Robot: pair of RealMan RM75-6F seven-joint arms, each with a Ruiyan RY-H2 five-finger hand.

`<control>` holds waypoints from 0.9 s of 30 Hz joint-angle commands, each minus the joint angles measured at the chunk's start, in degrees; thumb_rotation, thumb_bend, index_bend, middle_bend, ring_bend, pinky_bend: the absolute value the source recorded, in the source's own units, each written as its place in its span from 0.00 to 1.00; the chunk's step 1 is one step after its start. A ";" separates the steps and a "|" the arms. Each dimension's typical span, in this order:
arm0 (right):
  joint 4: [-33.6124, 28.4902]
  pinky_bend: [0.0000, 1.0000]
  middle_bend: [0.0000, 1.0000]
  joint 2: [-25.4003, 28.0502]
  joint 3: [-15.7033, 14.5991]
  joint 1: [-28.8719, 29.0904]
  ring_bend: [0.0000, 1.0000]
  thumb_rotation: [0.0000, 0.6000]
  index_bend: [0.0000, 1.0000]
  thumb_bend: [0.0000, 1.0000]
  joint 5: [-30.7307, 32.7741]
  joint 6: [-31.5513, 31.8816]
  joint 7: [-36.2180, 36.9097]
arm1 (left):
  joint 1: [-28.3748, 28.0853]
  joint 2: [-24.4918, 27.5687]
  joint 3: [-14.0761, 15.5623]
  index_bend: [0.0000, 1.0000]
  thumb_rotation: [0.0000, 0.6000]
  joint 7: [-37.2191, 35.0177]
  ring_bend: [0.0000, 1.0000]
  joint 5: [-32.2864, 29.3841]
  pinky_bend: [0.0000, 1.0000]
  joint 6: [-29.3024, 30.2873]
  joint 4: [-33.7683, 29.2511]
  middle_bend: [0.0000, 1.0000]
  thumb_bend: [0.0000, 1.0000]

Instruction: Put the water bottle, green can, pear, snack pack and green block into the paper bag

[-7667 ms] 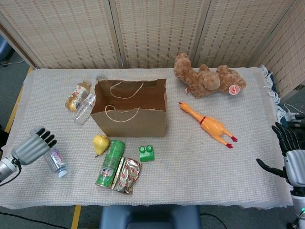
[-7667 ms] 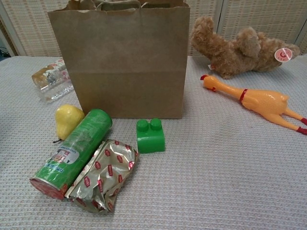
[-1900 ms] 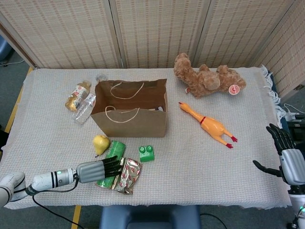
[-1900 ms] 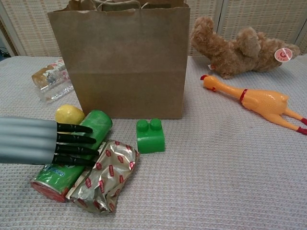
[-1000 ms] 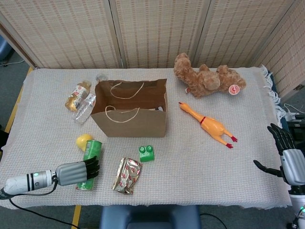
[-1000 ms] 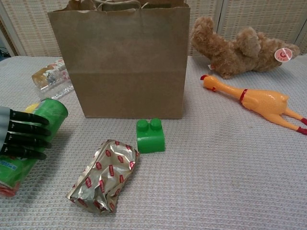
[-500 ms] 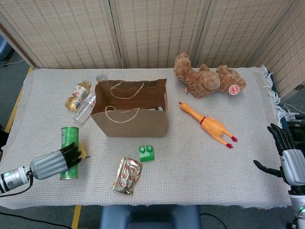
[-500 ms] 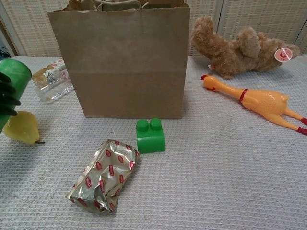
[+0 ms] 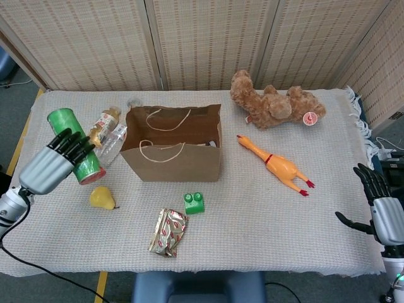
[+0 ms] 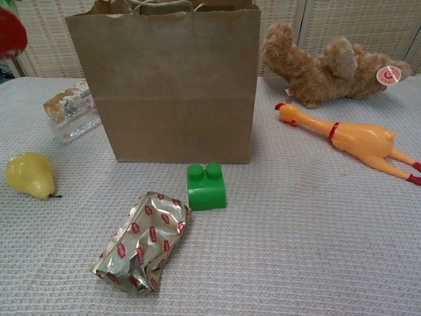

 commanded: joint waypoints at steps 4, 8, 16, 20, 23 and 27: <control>0.10 0.00 0.00 0.06 -0.04 0.00 0.00 1.00 0.00 0.06 -0.03 -0.05 0.17 | -1.41 -5.05 -12.75 0.64 1.00 -5.88 0.63 -15.22 0.72 -3.11 -18.26 0.70 0.66; 0.13 0.00 0.00 0.17 -0.07 -0.02 0.00 1.00 0.00 0.06 0.00 -0.12 0.50 | -2.43 -6.11 -19.55 0.64 1.00 -9.25 0.63 -27.00 0.72 -6.79 -32.28 0.70 0.66; 0.17 0.00 0.00 0.37 -0.20 -0.01 0.00 1.00 0.00 0.06 -0.18 -0.23 0.88 | -5.41 -5.91 -28.10 0.65 1.00 -11.16 0.63 -42.63 0.72 -12.50 -49.49 0.70 0.66; 0.29 0.00 0.00 0.41 -0.27 -0.03 0.00 1.00 0.00 0.06 -0.23 -0.23 1.06 | -6.92 -8.07 -28.85 0.65 1.00 -10.01 0.63 -43.44 0.72 -12.35 -49.92 0.70 0.67; 0.35 0.00 0.00 0.45 -0.26 -0.04 0.00 1.00 0.00 0.06 -0.21 -0.24 1.22 | -7.76 -9.57 -29.20 0.65 1.00 -9.68 0.63 -43.60 0.72 -12.34 -49.20 0.70 0.67; 0.29 0.00 0.00 0.55 -0.31 0.01 0.00 1.00 0.00 0.06 -0.22 -0.40 1.36 | -8.42 -11.03 -29.17 0.65 1.00 -9.07 0.63 -44.20 0.72 -12.63 -48.23 0.70 0.66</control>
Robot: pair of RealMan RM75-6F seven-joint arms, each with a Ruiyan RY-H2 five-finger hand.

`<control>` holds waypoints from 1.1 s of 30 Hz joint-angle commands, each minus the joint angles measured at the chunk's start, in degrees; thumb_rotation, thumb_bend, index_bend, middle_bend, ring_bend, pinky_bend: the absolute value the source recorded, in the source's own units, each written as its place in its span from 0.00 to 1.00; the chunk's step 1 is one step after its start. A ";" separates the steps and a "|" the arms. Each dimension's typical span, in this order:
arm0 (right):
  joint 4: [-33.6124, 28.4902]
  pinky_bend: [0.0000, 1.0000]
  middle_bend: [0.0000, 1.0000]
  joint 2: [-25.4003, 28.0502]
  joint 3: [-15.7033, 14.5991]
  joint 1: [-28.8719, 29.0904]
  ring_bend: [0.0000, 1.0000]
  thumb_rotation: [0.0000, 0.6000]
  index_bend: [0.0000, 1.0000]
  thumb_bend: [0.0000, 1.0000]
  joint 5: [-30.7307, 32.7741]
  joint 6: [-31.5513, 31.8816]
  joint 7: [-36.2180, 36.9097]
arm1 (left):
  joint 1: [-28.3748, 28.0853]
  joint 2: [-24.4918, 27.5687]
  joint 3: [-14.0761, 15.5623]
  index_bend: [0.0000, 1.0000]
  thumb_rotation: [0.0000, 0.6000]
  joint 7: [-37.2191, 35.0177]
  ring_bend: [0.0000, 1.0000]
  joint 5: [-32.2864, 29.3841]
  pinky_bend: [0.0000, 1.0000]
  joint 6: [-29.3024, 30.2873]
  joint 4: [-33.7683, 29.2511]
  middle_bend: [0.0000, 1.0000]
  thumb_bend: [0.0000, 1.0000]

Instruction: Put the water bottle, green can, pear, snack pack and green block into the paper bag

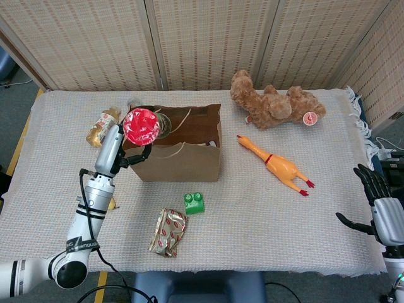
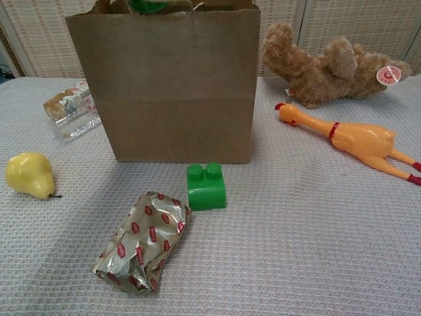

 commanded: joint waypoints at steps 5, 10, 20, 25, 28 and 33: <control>-0.32 0.00 0.00 0.12 -0.04 0.04 0.00 1.00 0.00 0.06 0.09 -0.22 -0.12 | -0.94 0.45 2.79 0.57 1.00 3.45 0.56 -1.58 0.64 -4.53 1.07 0.62 0.62; -0.44 0.00 0.00 0.18 -0.13 0.01 0.00 1.00 0.00 0.06 0.05 -0.26 -0.24 | -1.94 6.03 6.03 0.24 1.00 5.22 0.17 -3.04 0.32 -14.99 0.82 0.22 0.45; -0.21 0.00 0.00 0.15 -0.10 0.10 0.00 1.00 0.00 0.06 -0.04 -0.28 -0.12 | -2.22 6.81 7.01 0.00 1.00 5.05 0.00 -2.96 0.15 -16.29 0.79 0.02 0.41; -0.03 0.00 0.00 0.07 -0.11 0.11 0.00 1.00 0.00 0.06 -0.17 -0.15 -0.20 | -2.12 6.38 6.63 0.00 1.00 4.43 0.00 -2.69 0.15 -15.21 0.51 0.02 0.41; -0.01 0.00 0.00 0.03 -0.11 0.12 0.00 1.00 0.00 0.06 -0.19 -0.13 -0.32 | -1.85 6.48 6.47 0.00 1.00 4.01 0.00 -1.75 0.15 -14.63 0.55 0.03 0.41; -0.04 0.00 0.00 -0.02 -0.12 0.11 0.00 1.00 0.00 0.06 -0.16 -0.11 -0.65 | -1.34 6.41 5.72 0.00 1.00 1.99 0.00 -0.68 0.16 -14.07 0.58 0.03 0.41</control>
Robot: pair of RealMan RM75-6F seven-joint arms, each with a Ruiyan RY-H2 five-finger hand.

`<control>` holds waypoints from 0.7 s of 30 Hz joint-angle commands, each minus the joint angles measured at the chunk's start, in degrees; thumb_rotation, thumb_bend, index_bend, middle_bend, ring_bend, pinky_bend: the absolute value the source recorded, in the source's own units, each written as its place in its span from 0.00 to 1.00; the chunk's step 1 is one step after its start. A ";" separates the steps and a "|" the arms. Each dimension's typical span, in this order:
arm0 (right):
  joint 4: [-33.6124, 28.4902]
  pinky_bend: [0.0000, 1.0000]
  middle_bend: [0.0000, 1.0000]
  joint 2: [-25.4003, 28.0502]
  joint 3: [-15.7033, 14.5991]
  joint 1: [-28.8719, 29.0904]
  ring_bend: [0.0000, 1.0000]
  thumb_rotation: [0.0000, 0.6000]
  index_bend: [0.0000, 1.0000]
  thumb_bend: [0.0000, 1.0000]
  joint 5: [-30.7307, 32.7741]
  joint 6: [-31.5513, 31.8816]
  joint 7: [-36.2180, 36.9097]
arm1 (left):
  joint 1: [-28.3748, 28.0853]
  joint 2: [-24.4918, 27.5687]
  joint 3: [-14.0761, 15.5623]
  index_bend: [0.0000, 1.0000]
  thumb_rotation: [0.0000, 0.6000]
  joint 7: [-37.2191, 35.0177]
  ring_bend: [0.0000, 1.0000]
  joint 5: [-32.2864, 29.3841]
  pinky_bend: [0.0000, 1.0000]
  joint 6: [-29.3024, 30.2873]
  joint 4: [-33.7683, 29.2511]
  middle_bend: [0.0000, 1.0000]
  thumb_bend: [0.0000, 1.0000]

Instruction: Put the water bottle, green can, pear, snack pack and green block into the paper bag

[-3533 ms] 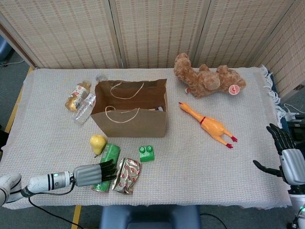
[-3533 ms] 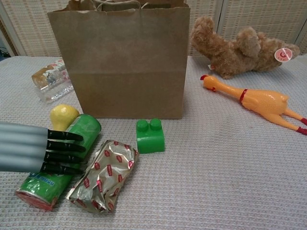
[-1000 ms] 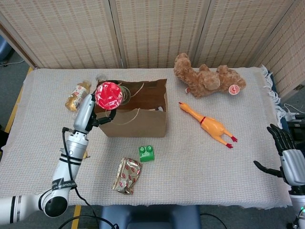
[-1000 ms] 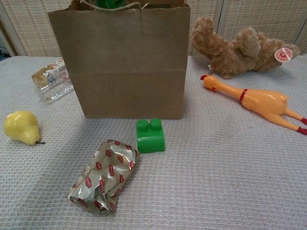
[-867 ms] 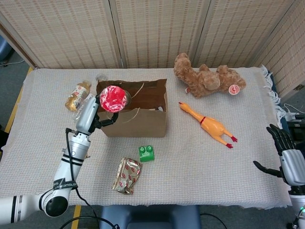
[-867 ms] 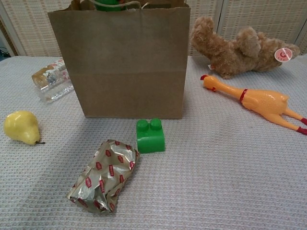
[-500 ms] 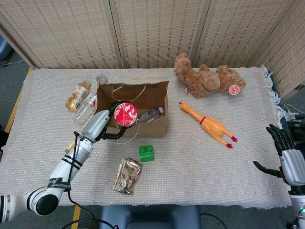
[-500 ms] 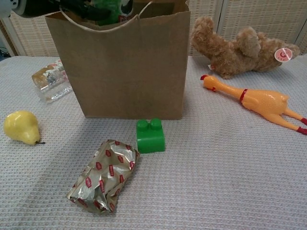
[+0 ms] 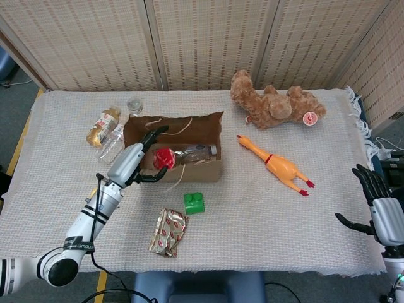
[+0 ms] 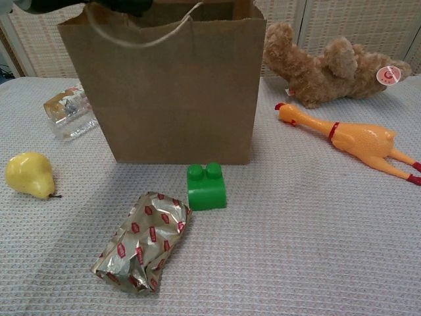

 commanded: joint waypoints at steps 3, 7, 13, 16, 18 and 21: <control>-0.08 0.00 0.00 -0.01 0.02 0.01 0.00 1.00 0.00 0.06 0.10 -0.07 -0.19 | 0.80 -0.22 -0.85 0.00 1.00 -2.53 0.00 2.91 0.16 0.92 0.19 0.03 0.41; -0.14 0.00 0.00 0.09 0.01 0.00 0.00 1.00 0.00 0.06 0.16 -0.12 -0.14 | 2.00 0.62 -1.12 0.02 1.00 -3.52 0.00 5.37 0.16 2.42 0.48 0.04 0.42; -0.23 0.00 0.00 0.28 0.00 -0.06 0.00 1.00 0.00 0.06 0.33 -0.21 0.09 | 7.02 5.88 -0.43 0.07 1.00 -5.08 0.02 9.74 0.17 6.26 1.08 0.07 0.46; -0.31 0.00 0.00 0.34 -0.05 -0.10 0.00 1.00 0.00 0.06 0.31 -0.21 0.11 | 10.50 8.60 0.24 0.09 1.00 -7.62 0.03 12.16 0.19 8.57 2.24 0.09 0.48; -0.36 0.00 0.00 0.34 -0.10 -0.10 0.00 1.00 0.00 0.06 0.22 -0.23 0.09 | 12.98 10.16 0.77 0.10 1.00 -10.18 0.03 13.36 0.19 9.98 3.13 0.10 0.50; -0.52 0.00 0.00 0.33 -0.10 -0.09 0.00 1.00 0.00 0.06 0.32 -0.31 0.03 | 16.55 12.63 3.16 0.16 1.00 -11.38 0.05 15.22 0.21 10.99 4.52 0.15 0.53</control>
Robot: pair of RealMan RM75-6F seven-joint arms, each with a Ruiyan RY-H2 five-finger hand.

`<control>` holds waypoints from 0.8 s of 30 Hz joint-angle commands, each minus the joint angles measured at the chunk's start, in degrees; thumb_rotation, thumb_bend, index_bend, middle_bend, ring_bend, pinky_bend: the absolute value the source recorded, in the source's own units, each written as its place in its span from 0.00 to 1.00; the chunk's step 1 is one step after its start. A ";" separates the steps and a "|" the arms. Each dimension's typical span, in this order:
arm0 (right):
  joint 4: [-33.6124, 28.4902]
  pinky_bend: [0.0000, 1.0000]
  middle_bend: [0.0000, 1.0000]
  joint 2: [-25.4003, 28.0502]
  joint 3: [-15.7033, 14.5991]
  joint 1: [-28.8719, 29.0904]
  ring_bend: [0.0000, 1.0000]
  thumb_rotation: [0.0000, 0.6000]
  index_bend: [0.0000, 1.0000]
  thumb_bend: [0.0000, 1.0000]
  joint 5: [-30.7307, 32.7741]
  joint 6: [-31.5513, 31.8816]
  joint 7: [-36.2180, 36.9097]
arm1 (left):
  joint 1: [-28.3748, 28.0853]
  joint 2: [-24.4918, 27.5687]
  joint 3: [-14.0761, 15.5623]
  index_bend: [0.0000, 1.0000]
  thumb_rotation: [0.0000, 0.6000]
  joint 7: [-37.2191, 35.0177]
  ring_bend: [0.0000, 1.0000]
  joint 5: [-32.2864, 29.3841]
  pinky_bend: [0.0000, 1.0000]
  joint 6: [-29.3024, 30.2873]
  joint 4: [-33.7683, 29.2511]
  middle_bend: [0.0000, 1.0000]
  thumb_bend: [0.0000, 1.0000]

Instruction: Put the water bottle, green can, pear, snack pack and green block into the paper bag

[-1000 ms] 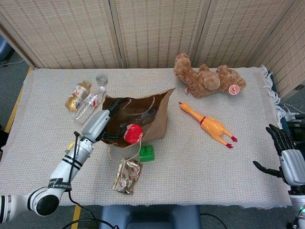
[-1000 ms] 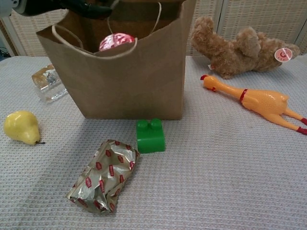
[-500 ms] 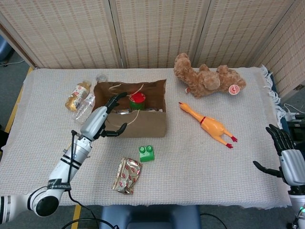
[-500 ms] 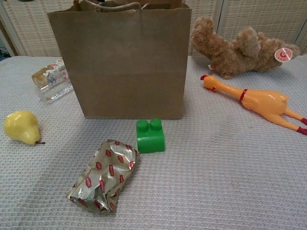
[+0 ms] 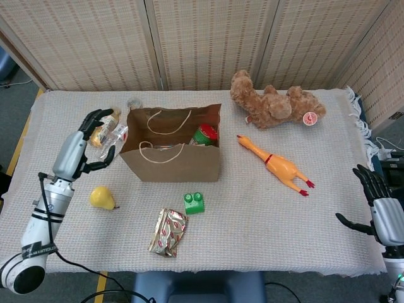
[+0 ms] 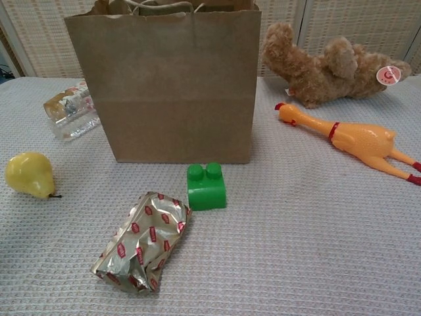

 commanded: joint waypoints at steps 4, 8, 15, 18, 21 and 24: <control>-0.35 0.00 0.00 0.02 0.03 0.06 0.00 1.00 0.00 0.06 0.15 -0.23 -0.12 | 7.43 4.84 7.96 0.21 1.00 1.60 0.08 5.00 0.24 1.40 2.85 0.17 0.53; -0.64 0.00 0.00 -0.01 0.01 0.18 0.00 1.00 0.00 0.06 0.02 -0.34 -0.57 | 9.55 4.47 12.46 0.17 1.00 4.65 0.06 6.80 0.23 0.06 4.49 0.14 0.47; -0.46 0.00 0.00 -0.08 -0.18 0.28 0.00 1.00 0.00 0.06 -0.40 -0.41 -0.61 | 8.18 0.98 17.66 0.04 1.00 14.03 0.00 7.65 0.12 -6.45 11.60 0.01 0.39; -0.47 0.00 0.00 -0.09 -0.22 0.29 0.00 1.00 0.00 0.06 -0.37 -0.48 -0.75 | 7.13 -0.33 19.56 0.00 1.00 19.09 0.00 7.14 0.06 -9.61 13.76 0.00 0.36; -0.45 0.00 0.00 -0.06 -0.24 0.27 0.00 1.00 0.00 0.06 -0.33 -0.49 -0.76 | 6.35 -1.67 20.57 0.00 1.00 22.78 0.00 6.31 0.03 -11.45 14.88 0.00 0.35; -0.50 0.00 0.00 0.00 -0.29 0.29 0.00 1.00 0.00 0.06 -0.25 -0.66 -0.76 | 5.70 -2.99 21.61 0.00 1.00 26.69 0.00 6.34 0.02 -12.48 16.02 0.00 0.35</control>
